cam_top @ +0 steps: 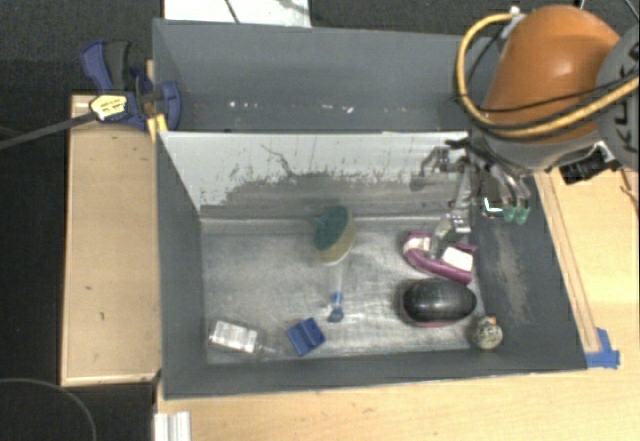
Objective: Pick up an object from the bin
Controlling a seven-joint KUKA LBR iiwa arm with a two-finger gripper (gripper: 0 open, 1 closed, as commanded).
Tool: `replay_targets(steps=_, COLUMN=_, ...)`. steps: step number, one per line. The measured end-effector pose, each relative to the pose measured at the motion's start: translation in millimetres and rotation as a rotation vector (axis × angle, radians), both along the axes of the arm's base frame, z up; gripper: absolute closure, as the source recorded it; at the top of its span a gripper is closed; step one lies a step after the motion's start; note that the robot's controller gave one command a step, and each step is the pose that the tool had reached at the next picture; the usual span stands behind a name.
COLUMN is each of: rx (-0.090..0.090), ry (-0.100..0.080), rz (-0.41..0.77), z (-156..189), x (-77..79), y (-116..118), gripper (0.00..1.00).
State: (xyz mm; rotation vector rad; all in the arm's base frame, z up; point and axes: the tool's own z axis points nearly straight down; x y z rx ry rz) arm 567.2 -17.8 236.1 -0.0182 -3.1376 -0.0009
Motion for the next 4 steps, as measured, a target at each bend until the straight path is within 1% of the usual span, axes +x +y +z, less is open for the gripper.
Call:
replay_targets(steps=1, rx=0.0, ry=0.003, rz=0.157, z=-91, x=-60.0, y=-29, gripper=0.0)
replay_targets(steps=2, rx=0.0, ry=-0.011, rz=0.535, z=-164, x=-60.2, y=-32, gripper=0.0)
replay_targets(steps=3, rx=-0.001, ry=-0.017, rz=0.536, z=-162, x=-58.4, y=-31, gripper=1.0)
replay_targets(steps=4, rx=-0.003, ry=-0.014, rz=0.585, z=14, x=-39.0, y=-37, gripper=1.0)
